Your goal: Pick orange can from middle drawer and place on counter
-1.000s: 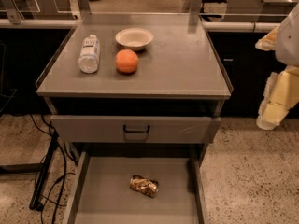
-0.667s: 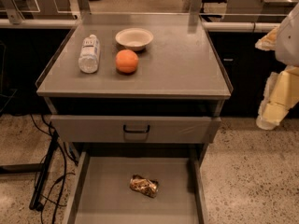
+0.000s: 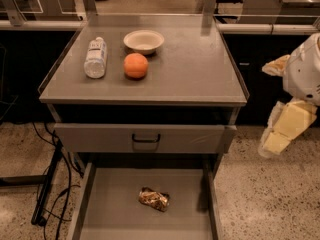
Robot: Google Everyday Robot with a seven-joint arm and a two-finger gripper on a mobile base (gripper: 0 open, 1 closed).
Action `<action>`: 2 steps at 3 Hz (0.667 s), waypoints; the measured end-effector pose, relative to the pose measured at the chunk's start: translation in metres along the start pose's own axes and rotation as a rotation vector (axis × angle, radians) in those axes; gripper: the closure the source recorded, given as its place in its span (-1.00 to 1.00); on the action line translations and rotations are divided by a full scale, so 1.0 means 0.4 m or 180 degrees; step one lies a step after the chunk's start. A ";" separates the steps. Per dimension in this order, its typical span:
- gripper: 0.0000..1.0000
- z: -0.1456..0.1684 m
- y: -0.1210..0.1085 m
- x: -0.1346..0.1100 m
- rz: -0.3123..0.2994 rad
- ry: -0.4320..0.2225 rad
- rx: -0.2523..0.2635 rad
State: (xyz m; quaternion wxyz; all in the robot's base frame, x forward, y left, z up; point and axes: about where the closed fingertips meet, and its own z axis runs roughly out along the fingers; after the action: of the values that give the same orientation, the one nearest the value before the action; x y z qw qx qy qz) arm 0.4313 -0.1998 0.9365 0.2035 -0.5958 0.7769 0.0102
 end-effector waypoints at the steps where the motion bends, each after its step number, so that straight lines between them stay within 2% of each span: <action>1: -1.00 0.076 0.048 0.008 0.0172 -0.0217 -0.0062; 2: -1.00 0.151 0.108 0.014 0.0302 -0.0301 -0.0146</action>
Offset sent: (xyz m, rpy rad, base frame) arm -0.0391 0.0371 -0.1116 0.1813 0.0800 -0.0817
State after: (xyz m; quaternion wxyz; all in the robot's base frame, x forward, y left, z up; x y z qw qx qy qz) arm 0.4083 -0.1766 0.8694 0.2255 -0.5616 0.7933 0.0658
